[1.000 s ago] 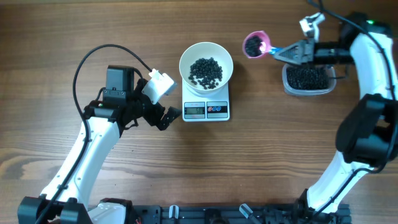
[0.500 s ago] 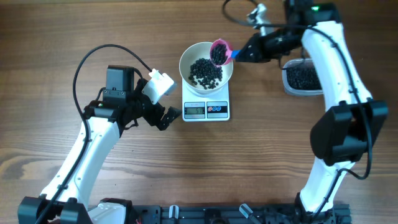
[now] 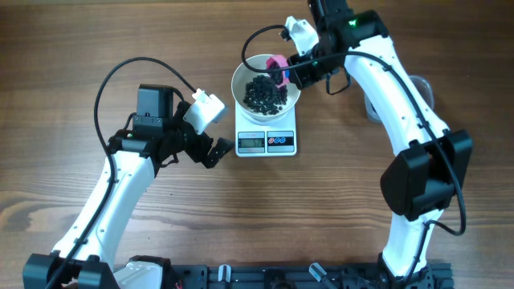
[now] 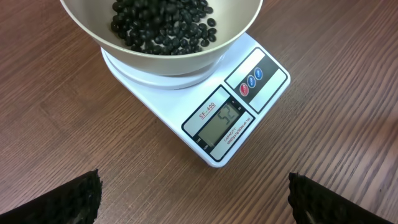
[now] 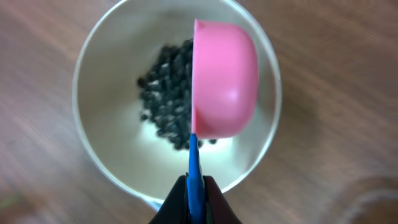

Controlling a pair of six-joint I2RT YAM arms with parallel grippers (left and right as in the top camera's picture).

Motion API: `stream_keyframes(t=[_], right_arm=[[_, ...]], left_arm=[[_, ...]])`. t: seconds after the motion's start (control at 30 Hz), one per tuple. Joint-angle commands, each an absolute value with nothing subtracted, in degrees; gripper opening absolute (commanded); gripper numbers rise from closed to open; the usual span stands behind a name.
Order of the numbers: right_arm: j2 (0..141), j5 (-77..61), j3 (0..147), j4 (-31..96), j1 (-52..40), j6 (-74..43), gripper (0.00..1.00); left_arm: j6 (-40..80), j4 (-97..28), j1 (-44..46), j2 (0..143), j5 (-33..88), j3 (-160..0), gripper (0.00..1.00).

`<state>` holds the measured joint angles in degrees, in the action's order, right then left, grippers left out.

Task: Scoop item into bowl and weigh 150g on scale
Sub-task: 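Move the scoop over the white bowl and pour beans in, then return the scoop with the right gripper to the bean tub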

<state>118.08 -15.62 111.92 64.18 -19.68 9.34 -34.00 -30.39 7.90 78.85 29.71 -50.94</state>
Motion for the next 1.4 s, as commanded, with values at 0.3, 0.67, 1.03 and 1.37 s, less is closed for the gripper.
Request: stream_keyframes(t=[0.3,0.67,1.03,1.37], right_arm=[[115.1,-4.6,113.4,61.3,-25.6,24.5,0.04],[110.4,0.2,113.4,58.7,-25.9,25.5,0.04],[110.3,0.0,113.2,59.7,-25.7,22.3,0.04],[106.4,-14.9,113.3,58.7,-16.0,11.6,0.04]], left_arm=[[-34.3,-30.2,7.7,78.8,30.4,-50.6,1.00],[-34.3,-30.2,7.7,78.8,30.4,-50.6,1.00],[-34.3,-30.3,7.7,78.8,30.4,-50.6,1.00],[-34.3,-30.2,7.7,78.8,30.4,-50.6,1.00]])
